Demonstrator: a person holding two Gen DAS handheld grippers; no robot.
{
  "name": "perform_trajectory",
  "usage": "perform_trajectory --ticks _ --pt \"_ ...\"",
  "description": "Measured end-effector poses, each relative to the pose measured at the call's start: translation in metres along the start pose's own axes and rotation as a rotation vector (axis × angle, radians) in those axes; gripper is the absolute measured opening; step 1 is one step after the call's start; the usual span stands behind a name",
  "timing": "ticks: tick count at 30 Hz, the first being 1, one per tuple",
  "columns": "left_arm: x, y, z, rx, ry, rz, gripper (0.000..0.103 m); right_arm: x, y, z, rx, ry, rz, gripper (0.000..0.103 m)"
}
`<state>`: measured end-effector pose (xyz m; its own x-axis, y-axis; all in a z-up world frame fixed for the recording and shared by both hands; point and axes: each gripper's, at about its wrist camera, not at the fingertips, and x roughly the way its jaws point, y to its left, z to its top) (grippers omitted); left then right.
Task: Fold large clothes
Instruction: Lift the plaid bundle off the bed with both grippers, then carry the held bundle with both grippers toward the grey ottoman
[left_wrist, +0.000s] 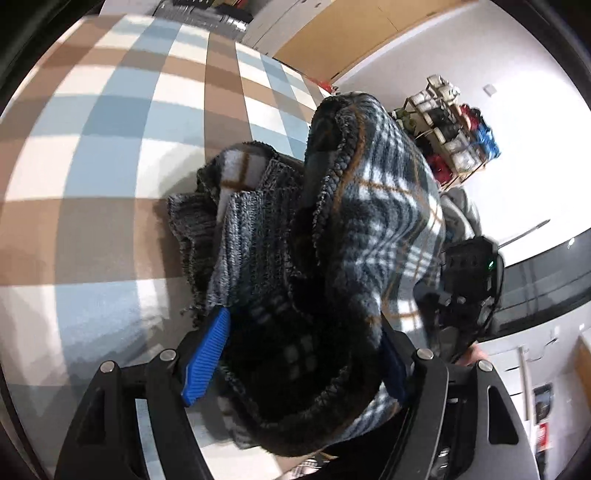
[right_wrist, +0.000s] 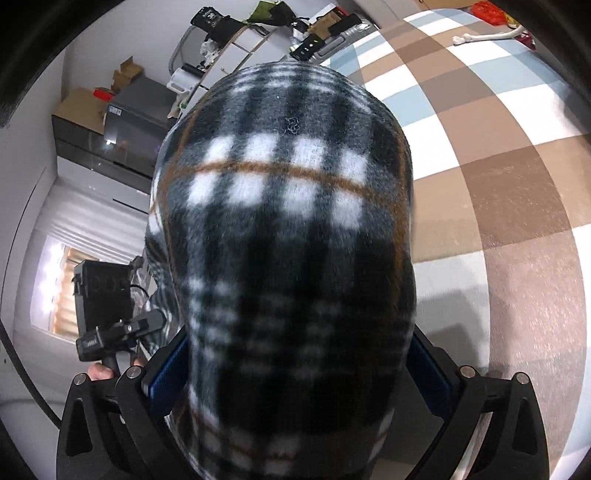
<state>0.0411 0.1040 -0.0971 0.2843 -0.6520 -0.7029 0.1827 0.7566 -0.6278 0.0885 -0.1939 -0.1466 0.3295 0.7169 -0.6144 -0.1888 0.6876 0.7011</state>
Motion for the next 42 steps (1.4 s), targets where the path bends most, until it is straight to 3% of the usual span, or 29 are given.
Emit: perform_trajectory --ticks 1,2,4,7,8,11,15,18,21,26,31,33,35,38,42 --pt "0.0 0.0 -0.001 0.007 -0.003 0.027 0.072 0.0 0.001 0.0 -0.007 -0.007 -0.002 0.103" --pt "-0.001 0.0 -0.002 0.009 -0.013 0.059 0.082 0.001 0.001 0.001 -0.015 -0.017 -0.003 0.103" --pt "-0.011 -0.003 -0.005 0.036 -0.06 0.112 0.083 0.0 0.002 -0.001 -0.018 -0.031 0.0 0.103" --pt "-0.029 -0.009 -0.007 0.072 -0.139 0.125 0.086 -0.001 0.001 -0.002 -0.017 -0.041 0.003 0.103" --pt "-0.028 -0.009 -0.007 0.08 -0.141 0.14 0.094 -0.001 0.001 -0.002 -0.017 -0.043 0.003 0.103" --pt "-0.013 0.005 -0.006 0.034 -0.091 0.142 0.097 0.0 0.001 -0.004 -0.021 -0.047 0.001 0.103" --pt "0.006 0.026 -0.002 -0.075 -0.004 0.04 0.097 0.0 0.003 -0.009 -0.028 -0.05 -0.003 0.103" --pt "0.012 0.027 -0.003 -0.094 0.026 -0.011 0.097 0.0 0.006 -0.013 -0.024 -0.052 -0.003 0.103" --pt "0.025 0.024 -0.006 -0.112 0.104 -0.116 0.097 0.002 0.011 -0.017 -0.031 -0.054 -0.012 0.103" --pt "0.037 0.016 -0.005 -0.074 0.139 -0.122 0.097 0.007 0.018 -0.019 -0.028 -0.052 -0.019 0.103" --pt "0.033 0.039 -0.002 -0.201 0.089 -0.264 0.096 0.012 0.017 -0.017 -0.024 -0.028 0.015 0.103" --pt "0.032 0.037 -0.004 -0.181 0.098 -0.248 0.094 0.012 0.016 -0.016 -0.019 -0.017 0.033 0.101" --pt "0.033 0.026 -0.007 -0.132 0.111 -0.19 0.075 0.01 0.016 -0.017 -0.015 -0.016 0.049 0.098" --pt "0.031 0.007 -0.014 -0.059 0.115 -0.155 0.072 0.005 0.015 -0.021 -0.008 -0.007 0.087 0.093" --pt "0.025 0.001 -0.022 -0.034 0.138 -0.177 0.071 0.004 0.016 -0.026 -0.024 0.019 0.1 0.092"
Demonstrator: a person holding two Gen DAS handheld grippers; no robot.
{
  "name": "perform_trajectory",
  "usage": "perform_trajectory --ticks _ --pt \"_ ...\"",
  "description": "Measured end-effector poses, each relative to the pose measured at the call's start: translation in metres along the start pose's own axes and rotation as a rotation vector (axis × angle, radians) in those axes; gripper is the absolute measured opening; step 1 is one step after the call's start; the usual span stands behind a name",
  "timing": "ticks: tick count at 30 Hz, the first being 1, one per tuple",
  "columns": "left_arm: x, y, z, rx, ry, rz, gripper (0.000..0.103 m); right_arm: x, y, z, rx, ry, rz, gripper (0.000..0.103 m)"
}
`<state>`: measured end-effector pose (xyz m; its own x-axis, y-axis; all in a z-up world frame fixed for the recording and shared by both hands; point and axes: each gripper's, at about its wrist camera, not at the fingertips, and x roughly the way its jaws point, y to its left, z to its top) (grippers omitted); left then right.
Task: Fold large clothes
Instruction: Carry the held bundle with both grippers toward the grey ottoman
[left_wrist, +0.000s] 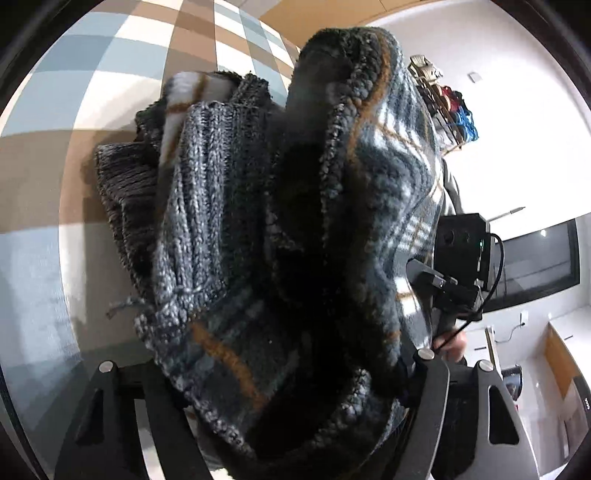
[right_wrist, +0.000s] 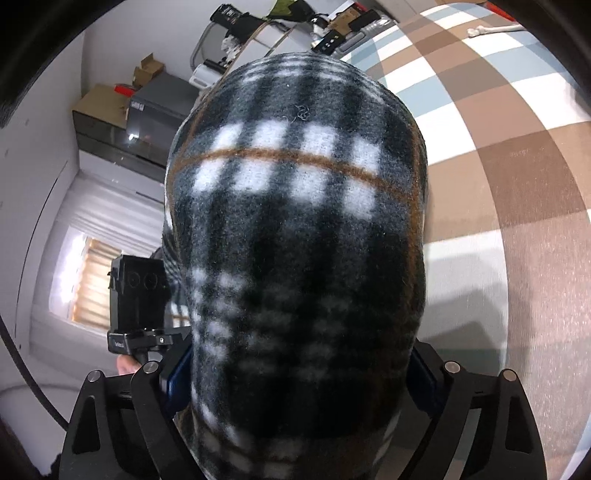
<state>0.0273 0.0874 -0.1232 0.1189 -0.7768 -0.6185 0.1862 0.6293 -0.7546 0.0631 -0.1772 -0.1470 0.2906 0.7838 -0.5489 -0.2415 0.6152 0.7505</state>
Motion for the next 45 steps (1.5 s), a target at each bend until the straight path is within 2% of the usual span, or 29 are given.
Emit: perform_trajectory --ticks 3,4,10,15,21,24,28,30,35,39,45 --pt "-0.002 0.008 0.005 -0.011 0.006 0.001 0.071 0.005 0.004 0.002 -0.015 -0.007 -0.037 0.093" --pt "0.002 0.012 0.019 -0.014 0.004 0.007 0.071 0.007 0.005 0.004 -0.012 -0.01 -0.038 0.093" --pt "-0.001 0.008 0.017 -0.004 -0.026 0.036 0.07 0.007 0.008 0.003 -0.022 -0.035 -0.028 0.091" --pt "-0.01 -0.005 0.011 0.029 -0.078 0.049 0.065 -0.008 0.006 -0.005 -0.022 -0.078 0.018 0.082" --pt "-0.026 -0.004 0.011 0.037 -0.116 0.03 0.063 -0.014 0.016 -0.013 -0.044 -0.103 0.069 0.079" --pt "-0.041 0.009 0.009 0.016 -0.128 0.008 0.062 -0.008 0.028 -0.012 -0.041 -0.111 0.098 0.078" --pt "-0.06 0.011 0.005 0.015 -0.14 0.029 0.062 -0.003 0.039 -0.01 -0.044 -0.111 0.131 0.078" --pt "-0.061 -0.004 0.011 0.024 -0.157 0.043 0.062 0.002 0.048 -0.004 -0.044 -0.116 0.153 0.078" --pt "-0.103 -0.011 0.017 0.035 -0.216 0.066 0.062 0.016 0.087 0.011 -0.081 -0.122 0.194 0.078" --pt "-0.155 -0.004 0.021 0.009 -0.263 0.071 0.062 0.038 0.131 0.03 -0.124 -0.111 0.226 0.078" --pt "-0.241 0.031 0.015 -0.03 -0.355 0.116 0.062 0.105 0.198 0.054 -0.143 -0.048 0.294 0.078"
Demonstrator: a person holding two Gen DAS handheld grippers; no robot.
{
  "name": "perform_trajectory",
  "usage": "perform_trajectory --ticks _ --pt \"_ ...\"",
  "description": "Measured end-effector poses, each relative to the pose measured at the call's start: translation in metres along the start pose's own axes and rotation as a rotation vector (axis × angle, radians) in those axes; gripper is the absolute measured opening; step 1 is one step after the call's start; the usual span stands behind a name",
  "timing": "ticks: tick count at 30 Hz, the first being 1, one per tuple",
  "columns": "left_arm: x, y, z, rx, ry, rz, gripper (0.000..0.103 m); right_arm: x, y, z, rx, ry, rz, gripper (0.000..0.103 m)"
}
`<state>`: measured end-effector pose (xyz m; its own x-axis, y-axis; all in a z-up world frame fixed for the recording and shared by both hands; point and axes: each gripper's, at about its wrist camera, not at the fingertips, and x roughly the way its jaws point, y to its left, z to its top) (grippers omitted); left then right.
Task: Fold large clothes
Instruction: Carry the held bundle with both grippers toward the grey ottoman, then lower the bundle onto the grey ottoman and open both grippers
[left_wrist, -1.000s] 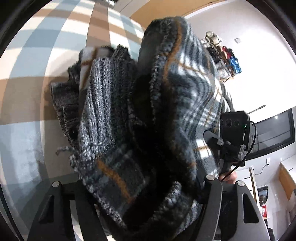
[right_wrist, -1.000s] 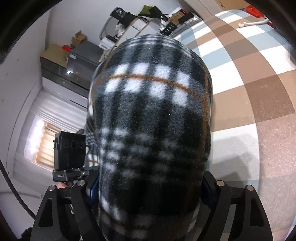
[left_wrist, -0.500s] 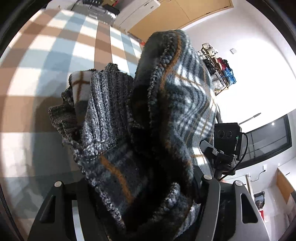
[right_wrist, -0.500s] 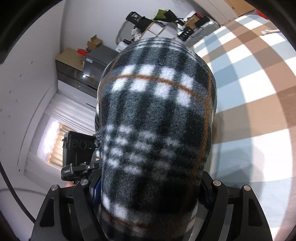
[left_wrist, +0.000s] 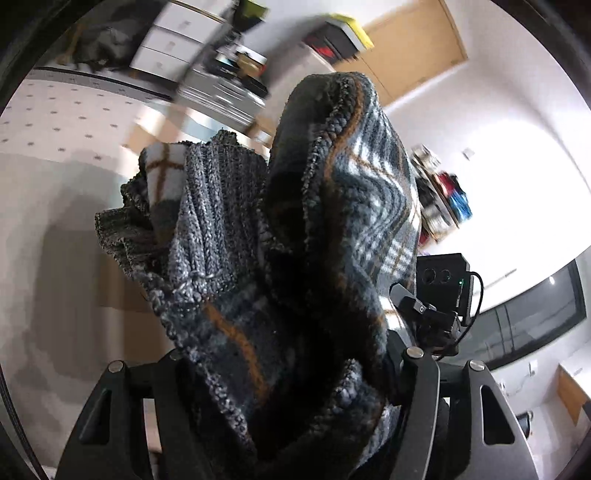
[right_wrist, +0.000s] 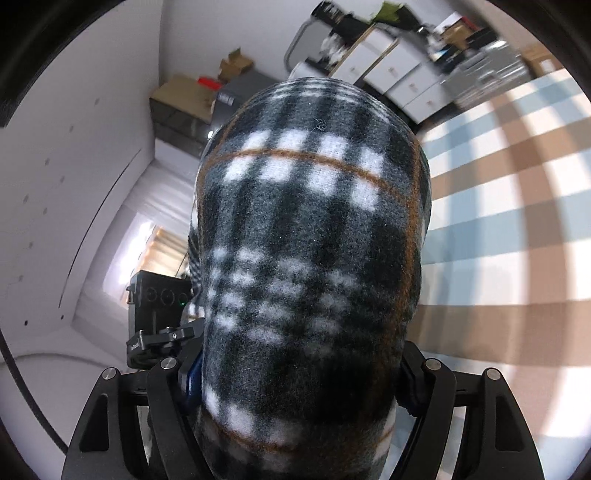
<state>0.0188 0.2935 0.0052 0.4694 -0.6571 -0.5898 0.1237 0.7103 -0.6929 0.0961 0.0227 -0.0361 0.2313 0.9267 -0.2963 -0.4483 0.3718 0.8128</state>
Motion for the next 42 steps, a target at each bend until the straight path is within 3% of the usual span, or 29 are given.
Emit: perform_trajectory --ticks 10,19,25,30,33,36,38,42 --pt "-0.093 0.101 0.012 -0.118 -0.103 0.137 0.062 0.175 0.045 0.009 -0.013 0.128 0.065 0.078" --pt "-0.093 0.177 -0.004 -0.243 -0.086 0.154 0.062 0.272 0.007 -0.017 0.046 0.225 0.048 0.078" --pt "-0.098 0.192 0.004 -0.235 -0.098 0.128 0.062 0.286 0.002 -0.03 0.0 0.215 0.013 0.078" --pt "-0.099 0.198 0.003 -0.241 -0.073 0.201 0.062 0.306 0.029 -0.03 -0.055 0.283 -0.094 0.08" --pt "-0.107 0.199 0.0 -0.252 -0.1 0.229 0.062 0.313 0.043 -0.024 -0.067 0.334 -0.139 0.083" --pt "-0.119 0.196 -0.009 -0.257 -0.111 0.292 0.063 0.309 0.055 -0.022 -0.097 0.367 -0.18 0.089" --pt "-0.127 0.189 -0.013 -0.25 -0.127 0.353 0.064 0.299 0.057 -0.021 -0.131 0.362 -0.196 0.099" --pt "-0.145 0.158 -0.019 -0.175 -0.195 0.554 0.066 0.271 0.067 -0.02 -0.222 0.296 -0.203 0.103"
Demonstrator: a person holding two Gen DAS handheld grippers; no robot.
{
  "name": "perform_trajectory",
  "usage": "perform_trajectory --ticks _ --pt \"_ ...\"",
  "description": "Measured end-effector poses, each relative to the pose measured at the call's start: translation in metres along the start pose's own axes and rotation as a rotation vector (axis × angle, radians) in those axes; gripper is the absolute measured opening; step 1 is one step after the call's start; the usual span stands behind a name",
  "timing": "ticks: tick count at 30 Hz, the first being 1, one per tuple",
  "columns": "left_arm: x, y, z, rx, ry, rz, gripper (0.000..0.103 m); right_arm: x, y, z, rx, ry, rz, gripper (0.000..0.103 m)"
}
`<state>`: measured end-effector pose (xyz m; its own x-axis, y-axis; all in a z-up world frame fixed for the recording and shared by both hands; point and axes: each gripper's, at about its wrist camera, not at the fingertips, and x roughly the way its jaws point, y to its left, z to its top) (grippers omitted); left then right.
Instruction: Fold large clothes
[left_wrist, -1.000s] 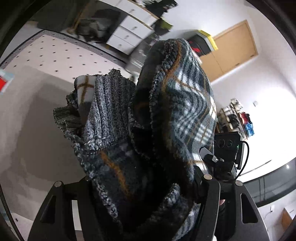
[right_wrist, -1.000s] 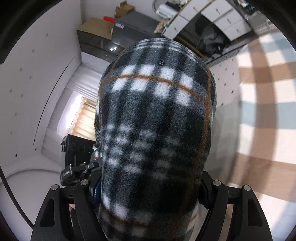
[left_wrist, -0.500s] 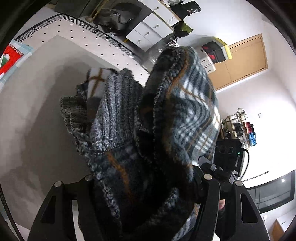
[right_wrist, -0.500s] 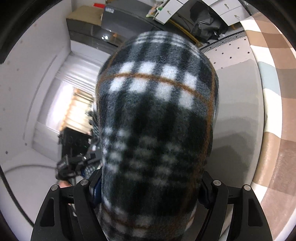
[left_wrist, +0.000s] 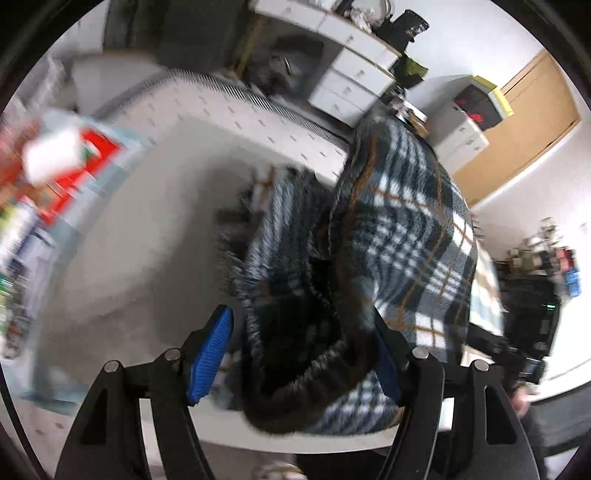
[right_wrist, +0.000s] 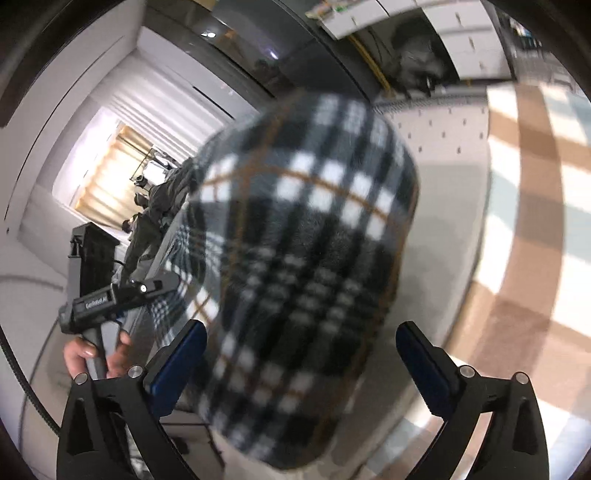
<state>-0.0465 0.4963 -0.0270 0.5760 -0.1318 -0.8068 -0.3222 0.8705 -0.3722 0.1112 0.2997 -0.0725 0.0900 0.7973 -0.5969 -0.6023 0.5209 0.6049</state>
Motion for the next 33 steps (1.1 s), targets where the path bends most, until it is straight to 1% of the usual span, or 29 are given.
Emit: perform_trajectory --ticks 2,3,4,6,7,9,10,11,13,14,16,18,20,23,25,28,30,32,33 --pt "-0.015 -0.012 -0.006 0.032 -0.054 0.075 0.067 -0.021 -0.001 -0.007 -0.005 -0.035 0.026 0.103" --pt "-0.025 -0.023 -0.01 0.054 -0.089 0.124 0.067 -0.036 -0.003 -0.01 -0.014 -0.07 0.042 0.103" --pt "-0.032 -0.036 -0.014 0.084 -0.118 0.156 0.067 -0.051 -0.002 -0.017 -0.029 -0.101 0.06 0.103" --pt "-0.044 -0.059 -0.023 0.128 -0.179 0.215 0.067 -0.08 -0.005 -0.025 -0.064 -0.178 0.077 0.103" --pt "-0.049 -0.073 -0.029 0.153 -0.211 0.246 0.067 -0.099 -0.007 -0.031 -0.082 -0.231 0.083 0.103" --pt "-0.056 -0.104 -0.042 0.204 -0.255 0.279 0.067 -0.125 -0.013 -0.044 -0.11 -0.296 0.094 0.103" --pt "-0.058 -0.12 -0.05 0.219 -0.274 0.296 0.07 -0.138 -0.014 -0.048 -0.119 -0.329 0.09 0.103" --pt "-0.057 -0.129 -0.054 0.228 -0.289 0.304 0.075 -0.152 -0.018 -0.054 -0.125 -0.363 0.089 0.103" --pt "-0.056 -0.147 -0.065 0.248 -0.346 0.327 0.081 -0.167 -0.019 -0.05 -0.13 -0.401 0.078 0.103" --pt "-0.056 -0.162 -0.075 0.285 -0.381 0.338 0.083 -0.178 -0.02 -0.056 -0.139 -0.42 0.069 0.103" --pt "-0.052 -0.185 -0.088 0.345 -0.432 0.341 0.083 -0.193 -0.019 -0.064 -0.163 -0.444 0.07 0.103" --pt "-0.045 -0.193 -0.096 0.366 -0.458 0.333 0.083 -0.205 -0.01 -0.072 -0.193 -0.462 0.055 0.103" --pt "-0.044 -0.198 -0.104 0.353 -0.481 0.311 0.083 -0.218 -0.004 -0.084 -0.233 -0.49 0.048 0.103" --pt "-0.052 -0.203 -0.117 0.315 -0.524 0.297 0.083 -0.228 0.005 -0.103 -0.298 -0.562 0.045 0.103" --pt "-0.061 -0.202 -0.125 0.296 -0.578 0.332 0.083 -0.233 0.012 -0.113 -0.337 -0.598 0.051 0.103" --pt "-0.074 -0.205 -0.14 0.277 -0.625 0.359 0.084 -0.234 0.027 -0.125 -0.404 -0.643 0.043 0.103" --pt "-0.082 -0.2 -0.149 0.249 -0.646 0.371 0.087 -0.233 0.039 -0.133 -0.44 -0.675 0.048 0.103" --pt "-0.09 -0.196 -0.159 0.232 -0.679 0.378 0.101 -0.231 0.049 -0.137 -0.466 -0.702 0.042 0.103" --pt "-0.094 -0.195 -0.165 0.226 -0.699 0.38 0.102 -0.229 0.054 -0.14 -0.48 -0.714 0.047 0.103"
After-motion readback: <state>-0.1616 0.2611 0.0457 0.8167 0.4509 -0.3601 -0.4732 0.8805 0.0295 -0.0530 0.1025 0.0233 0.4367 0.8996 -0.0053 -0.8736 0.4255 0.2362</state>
